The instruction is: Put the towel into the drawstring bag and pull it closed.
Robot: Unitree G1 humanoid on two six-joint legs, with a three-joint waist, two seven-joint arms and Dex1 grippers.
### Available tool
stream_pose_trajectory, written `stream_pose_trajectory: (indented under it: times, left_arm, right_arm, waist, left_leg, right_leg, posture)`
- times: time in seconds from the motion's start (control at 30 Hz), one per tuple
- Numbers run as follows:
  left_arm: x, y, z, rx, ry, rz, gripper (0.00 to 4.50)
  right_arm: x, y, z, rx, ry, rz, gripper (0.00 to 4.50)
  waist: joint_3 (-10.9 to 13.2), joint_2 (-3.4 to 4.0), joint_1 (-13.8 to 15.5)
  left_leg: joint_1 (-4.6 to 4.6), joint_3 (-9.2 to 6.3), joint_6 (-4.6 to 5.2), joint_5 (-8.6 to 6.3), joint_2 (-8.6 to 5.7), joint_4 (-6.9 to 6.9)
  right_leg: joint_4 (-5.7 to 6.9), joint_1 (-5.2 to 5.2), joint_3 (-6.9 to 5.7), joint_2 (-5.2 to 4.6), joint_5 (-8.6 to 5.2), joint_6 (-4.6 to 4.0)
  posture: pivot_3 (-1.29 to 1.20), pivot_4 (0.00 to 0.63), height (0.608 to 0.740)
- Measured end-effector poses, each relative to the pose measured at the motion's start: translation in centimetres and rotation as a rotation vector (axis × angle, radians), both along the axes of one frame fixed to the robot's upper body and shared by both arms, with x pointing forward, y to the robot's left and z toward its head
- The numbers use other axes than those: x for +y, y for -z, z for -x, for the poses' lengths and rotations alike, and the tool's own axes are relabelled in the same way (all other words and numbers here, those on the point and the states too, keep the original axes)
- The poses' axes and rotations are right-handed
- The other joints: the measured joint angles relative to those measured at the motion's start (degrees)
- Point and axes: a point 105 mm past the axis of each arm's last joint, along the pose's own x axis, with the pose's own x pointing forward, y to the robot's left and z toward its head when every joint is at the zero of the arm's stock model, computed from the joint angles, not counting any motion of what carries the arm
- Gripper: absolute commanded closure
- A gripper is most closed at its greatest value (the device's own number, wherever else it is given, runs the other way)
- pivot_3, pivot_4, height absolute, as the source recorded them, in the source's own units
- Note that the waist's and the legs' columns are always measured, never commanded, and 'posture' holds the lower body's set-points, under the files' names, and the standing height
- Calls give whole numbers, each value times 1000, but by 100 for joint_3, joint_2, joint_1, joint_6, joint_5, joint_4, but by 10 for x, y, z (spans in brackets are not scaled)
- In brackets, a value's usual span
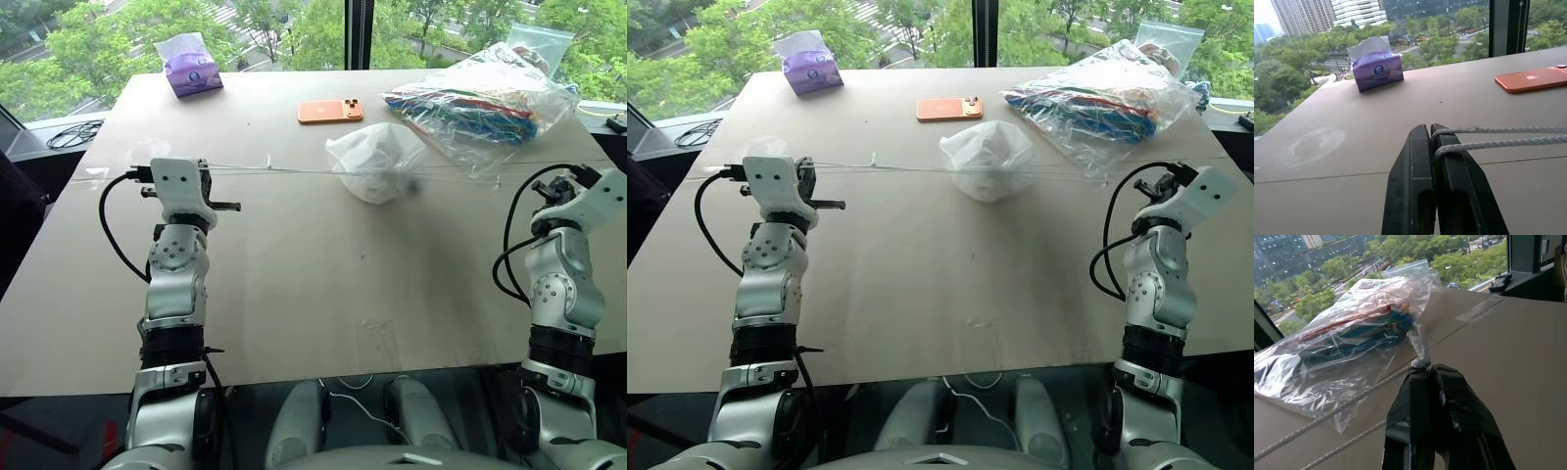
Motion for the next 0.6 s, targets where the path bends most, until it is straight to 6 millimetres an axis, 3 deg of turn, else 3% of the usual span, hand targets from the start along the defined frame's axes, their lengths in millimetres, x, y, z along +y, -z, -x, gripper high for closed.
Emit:
stream_pose_trajectory:
  times: [0.1,0.13,0.17,0.2,0.27,0.3,0.37,0.4,0.43,0.47,0.53,0.6]
  left_arm:
    - [-11,8,0,51,133,7,4500]
    - [-22,14,0,83,223,26,4500]
    - [-33,18,2,111,298,32,4500]
    - [-54,23,6,147,432,35,4224]
    - [-83,27,15,180,614,38,3747]
    - [-98,29,27,221,749,7,3213]
    - [-98,36,46,309,875,-58,2255]
    - [-92,40,51,347,889,-62,2255]
    - [-83,47,59,394,901,-57,1530]
    - [-81,50,63,412,909,-55,1375]
    - [-78,61,80,472,963,-63,613]
    - [-73,68,92,517,980,-67,613]
  right_arm:
    - [11,3,-2,18,-194,26,3227]
    - [27,1,-2,22,-344,77,2577]
    - [45,-3,0,21,-466,129,2313]
    - [71,-7,6,20,-630,200,1714]
    - [100,-6,16,31,-809,265,947]
    - [111,3,30,84,-937,361,411]
    - [112,31,62,247,-1136,542,378]
    - [105,45,74,325,-1191,592,378]
    - [95,60,87,395,-1243,624,378]
    - [92,63,90,401,-1253,628,378]
    - [83,60,94,341,-1266,634,378]
    - [72,52,96,298,-1254,652,378]
  waist:
    - [0,1,-3]
    - [2,3,-5]
    - [1,3,-15]
    - [2,2,-24]
    - [1,2,-24]
    - [1,2,-8]
    - [1,2,7]
    - [1,2,12]
    - [1,2,7]
    - [1,2,-12]
    - [2,3,-46]
    - [3,2,-33]
  left_leg:
    - [1,2,0,0,0,-1]
    - [1,4,1,0,0,0]
    - [3,4,1,-1,1,0]
    - [1,2,1,-1,3,0]
    - [0,-1,1,-1,4,1]
    - [-3,-4,1,-1,4,0]
    - [0,-6,3,-2,5,-6]
    - [3,-4,4,-3,6,-5]
    - [5,-1,5,-3,6,-3]
    - [8,6,5,-3,8,1]
    - [20,13,5,-3,13,2]
    - [36,5,5,-3,14,2]
  right_leg:
    - [-1,1,0,2,0,0]
    - [-2,1,1,2,0,0]
    - [-2,1,1,3,0,-1]
    - [-2,2,1,6,-1,-1]
    - [-3,3,-1,9,-1,-1]
    - [-6,2,-4,8,-2,-2]
    - [-25,8,-7,8,-3,-2]
    - [-27,12,-7,8,-4,-1]
    - [-29,14,-5,8,-3,-1]
    - [-28,16,-1,9,-3,-1]
    - [-29,25,4,11,-4,-1]
    - [-32,44,0,13,-10,-9]
  posture:
    - [0,150,740]
    - [0,150,740]
    - [0,150,740]
    - [0,150,740]
    - [0,150,740]
    - [0,150,740]
    - [0,150,740]
    - [0,150,740]
    - [0,150,740]
    - [0,150,740]
    - [0,150,740]
    - [0,150,740]
